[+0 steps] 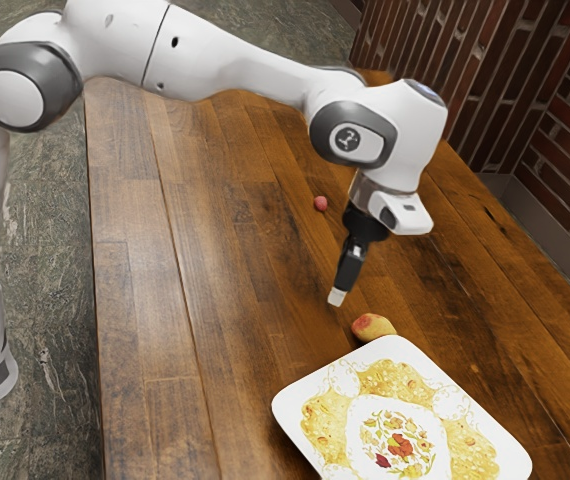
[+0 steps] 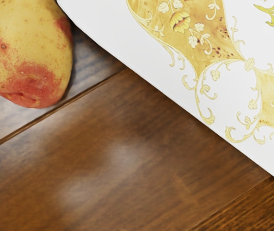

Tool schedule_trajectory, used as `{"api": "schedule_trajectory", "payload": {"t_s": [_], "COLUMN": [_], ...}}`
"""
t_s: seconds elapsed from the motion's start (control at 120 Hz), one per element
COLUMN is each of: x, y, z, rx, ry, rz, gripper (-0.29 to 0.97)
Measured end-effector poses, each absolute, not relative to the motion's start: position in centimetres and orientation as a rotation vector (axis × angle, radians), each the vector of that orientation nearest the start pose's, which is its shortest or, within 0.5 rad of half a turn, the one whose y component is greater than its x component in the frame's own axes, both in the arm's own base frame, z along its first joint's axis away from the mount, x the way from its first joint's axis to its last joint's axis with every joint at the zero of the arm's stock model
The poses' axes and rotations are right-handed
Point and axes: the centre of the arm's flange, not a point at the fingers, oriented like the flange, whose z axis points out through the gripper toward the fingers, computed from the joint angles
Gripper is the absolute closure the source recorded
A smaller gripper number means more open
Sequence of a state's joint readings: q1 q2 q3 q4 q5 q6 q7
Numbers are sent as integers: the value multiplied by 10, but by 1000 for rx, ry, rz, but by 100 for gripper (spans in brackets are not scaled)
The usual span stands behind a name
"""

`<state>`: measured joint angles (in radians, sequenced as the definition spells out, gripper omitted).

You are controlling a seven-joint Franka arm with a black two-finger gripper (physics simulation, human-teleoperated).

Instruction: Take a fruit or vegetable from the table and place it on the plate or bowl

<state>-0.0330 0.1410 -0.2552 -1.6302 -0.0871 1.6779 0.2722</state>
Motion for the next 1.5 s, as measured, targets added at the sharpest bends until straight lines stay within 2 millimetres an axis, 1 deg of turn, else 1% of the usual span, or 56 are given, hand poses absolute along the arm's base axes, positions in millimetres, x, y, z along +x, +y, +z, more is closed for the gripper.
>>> {"api": "schedule_trajectory", "payload": {"t_s": [0.117, 0.175, 0.25, 0.3, 0.375, 0.45, 0.567, 0.675, 0.858, 1.025, 1.175, 1.5], "x": [566, 565, 558, 560, 567, 577, 588, 609, 624, 640, 650, 659], "y": [-180, -183, -179, -171, -154, -139, -135, -126, -126, -127, -127, -128], "z": [522, 520, 522, 524, 526, 524, 514, 509, 497, 468, 450, 431], "rx": [-3124, -3119, -3110, -3111, -3120, -3128, -3132, -3143, -3148, -3156, -3160, -3174], "ry": [933, 949, 951, 934, 892, 857, 852, 831, 826, 817, 811, 808], "rz": [138, 138, 127, 112, 71, 41, 22, -13, -76, -124, -160, -184], "gripper": [0, 0, 0, 0, 0, 0, 0, 0, 0, 0, 0, 0]}}
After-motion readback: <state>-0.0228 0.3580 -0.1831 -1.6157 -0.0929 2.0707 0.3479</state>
